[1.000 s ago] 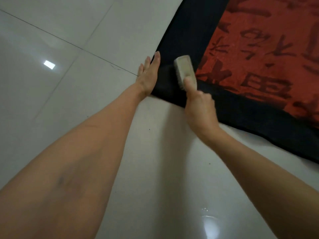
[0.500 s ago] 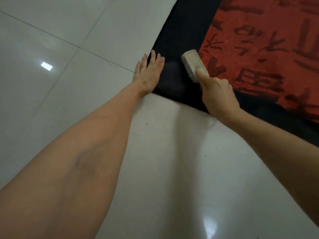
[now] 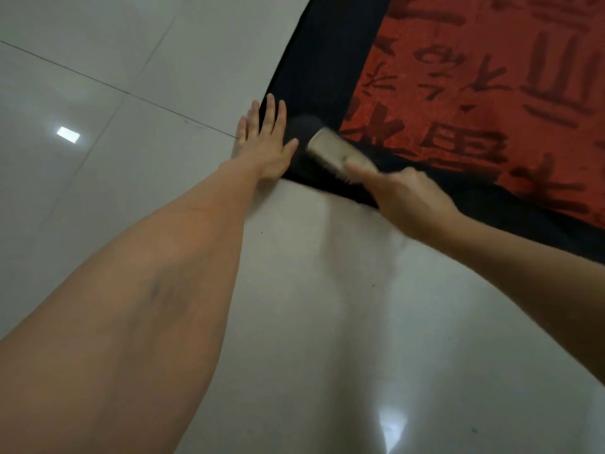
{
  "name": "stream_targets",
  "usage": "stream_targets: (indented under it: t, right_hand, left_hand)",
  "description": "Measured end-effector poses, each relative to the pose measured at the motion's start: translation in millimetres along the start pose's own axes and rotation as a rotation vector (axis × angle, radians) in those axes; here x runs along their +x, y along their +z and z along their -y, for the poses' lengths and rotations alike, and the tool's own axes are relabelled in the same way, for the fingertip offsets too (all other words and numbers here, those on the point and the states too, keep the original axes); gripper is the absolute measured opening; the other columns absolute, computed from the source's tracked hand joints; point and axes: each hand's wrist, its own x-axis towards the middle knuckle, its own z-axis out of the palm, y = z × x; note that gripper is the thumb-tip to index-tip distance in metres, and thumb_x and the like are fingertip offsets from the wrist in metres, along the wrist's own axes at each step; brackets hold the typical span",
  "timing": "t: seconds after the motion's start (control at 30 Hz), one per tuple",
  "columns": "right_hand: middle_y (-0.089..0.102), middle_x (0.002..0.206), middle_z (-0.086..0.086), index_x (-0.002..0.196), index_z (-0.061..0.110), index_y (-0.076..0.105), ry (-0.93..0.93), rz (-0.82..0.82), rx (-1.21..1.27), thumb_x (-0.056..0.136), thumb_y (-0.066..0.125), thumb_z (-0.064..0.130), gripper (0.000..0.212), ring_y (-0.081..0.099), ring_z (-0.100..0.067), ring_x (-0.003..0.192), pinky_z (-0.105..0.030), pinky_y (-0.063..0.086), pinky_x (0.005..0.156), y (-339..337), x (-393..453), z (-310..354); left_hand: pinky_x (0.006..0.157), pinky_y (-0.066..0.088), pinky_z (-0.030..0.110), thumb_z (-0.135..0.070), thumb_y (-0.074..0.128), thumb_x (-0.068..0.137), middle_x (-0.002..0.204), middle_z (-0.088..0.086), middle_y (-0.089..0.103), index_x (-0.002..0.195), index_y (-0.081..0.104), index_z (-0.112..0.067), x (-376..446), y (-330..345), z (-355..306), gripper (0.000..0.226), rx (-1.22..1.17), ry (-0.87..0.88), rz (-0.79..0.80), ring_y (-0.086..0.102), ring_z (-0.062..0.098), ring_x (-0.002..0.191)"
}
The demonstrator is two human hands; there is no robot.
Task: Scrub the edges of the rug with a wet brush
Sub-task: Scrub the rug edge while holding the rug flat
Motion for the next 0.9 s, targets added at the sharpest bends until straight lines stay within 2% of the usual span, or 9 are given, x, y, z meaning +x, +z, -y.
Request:
stream_targets:
  t: [0.1,0.2,0.27,0.37,0.47,0.53,0.63,0.77,0.9]
  right_hand:
    - [0.061,0.099,-0.026,0.147,0.04,0.025,0.238,-0.127,0.087,0.096,0.035,0.009,0.061,0.057,-0.043,0.083,-0.038,0.037,0.066,8.6,-6.3,6.4]
    - [0.061,0.091,-0.026,0.147,0.048,0.023,0.015,0.032,0.132,0.095,0.041,0.009,0.068,0.059,-0.042,0.075,-0.039,0.045,0.064,25.2,-44.1,20.3]
    - [0.062,0.094,-0.027,0.146,0.048,0.027,0.065,-0.018,0.051,0.094,0.042,0.009,0.067,0.061,-0.044,0.078,-0.04,0.046,0.065,8.0,-38.0,-10.1]
    - [0.064,0.099,-0.026,0.145,0.034,0.033,0.313,-0.172,0.061,0.095,0.037,0.006,0.058,0.058,-0.046,0.082,-0.044,0.046,0.069,6.2,-36.4,-15.6]
    - [0.063,0.089,-0.015,0.147,0.046,0.025,0.121,-0.037,0.207,0.097,0.036,0.013,0.061,0.059,-0.034,0.071,-0.037,0.044,0.062,28.8,-66.3,14.0]
    - [0.061,0.092,-0.018,0.146,0.047,0.026,0.063,-0.01,0.104,0.094,0.039,0.009,0.065,0.06,-0.039,0.075,-0.036,0.041,0.062,14.8,-67.1,-1.8]
    - [0.061,0.101,-0.025,0.141,0.032,0.034,0.366,-0.157,0.064,0.088,0.036,0.002,0.061,0.055,-0.041,0.081,-0.036,0.033,0.065,-1.8,-52.6,-29.5]
    - [0.055,0.087,-0.007,0.143,0.046,0.032,0.034,0.094,0.21,0.098,0.032,0.021,0.052,0.055,-0.028,0.069,-0.029,0.036,0.059,15.0,-86.7,5.5]
    - [0.061,0.101,-0.018,0.14,0.039,0.039,-0.051,0.056,0.047,0.096,0.035,0.016,0.05,0.057,-0.036,0.077,-0.036,0.044,0.064,-24.7,-67.4,-37.4]
  left_hand:
    - [0.12,-0.01,0.043,-0.036,0.021,0.106,0.162,0.012,-0.019,0.155,-0.01,-0.011,-6.2,1.1,-12.2,0.063,0.052,-0.029,-0.058,-0.02,0.031,0.148]
    - [0.121,-0.003,0.04,-0.022,0.027,0.105,0.163,0.014,-0.008,0.156,0.002,-0.007,-17.4,10.7,-25.6,0.059,0.055,0.137,-0.203,-0.01,0.032,0.15]
    - [0.121,-0.001,0.038,-0.018,0.03,0.105,0.164,0.012,-0.003,0.156,0.007,-0.007,-25.0,22.9,-38.5,0.058,-0.004,0.271,-0.183,-0.007,0.03,0.151]
    - [0.121,-0.004,0.038,-0.021,0.029,0.105,0.164,0.008,-0.004,0.156,0.002,-0.009,-30.3,35.3,-49.7,0.059,0.023,0.252,-0.147,-0.006,0.027,0.151]
    - [0.12,-0.006,0.037,-0.022,0.03,0.105,0.164,0.006,-0.008,0.156,-0.001,-0.01,-29.7,30.5,-49.2,0.061,0.012,0.238,-0.075,-0.009,0.025,0.151]
    - [0.12,-0.007,0.038,-0.023,0.031,0.106,0.164,0.006,-0.011,0.156,-0.003,-0.011,-30.4,22.5,-49.8,0.062,0.007,0.24,-0.017,-0.011,0.025,0.151]
    - [0.12,-0.003,0.04,-0.022,0.031,0.106,0.164,0.008,-0.011,0.156,-0.003,-0.011,-36.8,17.6,-59.2,0.062,0.014,0.184,0.031,-0.01,0.029,0.15]
    - [0.121,0.006,0.042,-0.015,0.034,0.104,0.163,0.011,-0.011,0.156,-0.003,-0.011,-52.3,17.2,-73.1,0.065,0.059,0.121,0.105,-0.007,0.032,0.15]
    - [0.121,0.01,0.044,-0.012,0.034,0.103,0.165,0.007,-0.002,0.157,0.004,-0.014,-76.3,-5.8,-81.0,0.062,0.227,0.093,0.23,0.003,0.028,0.151]
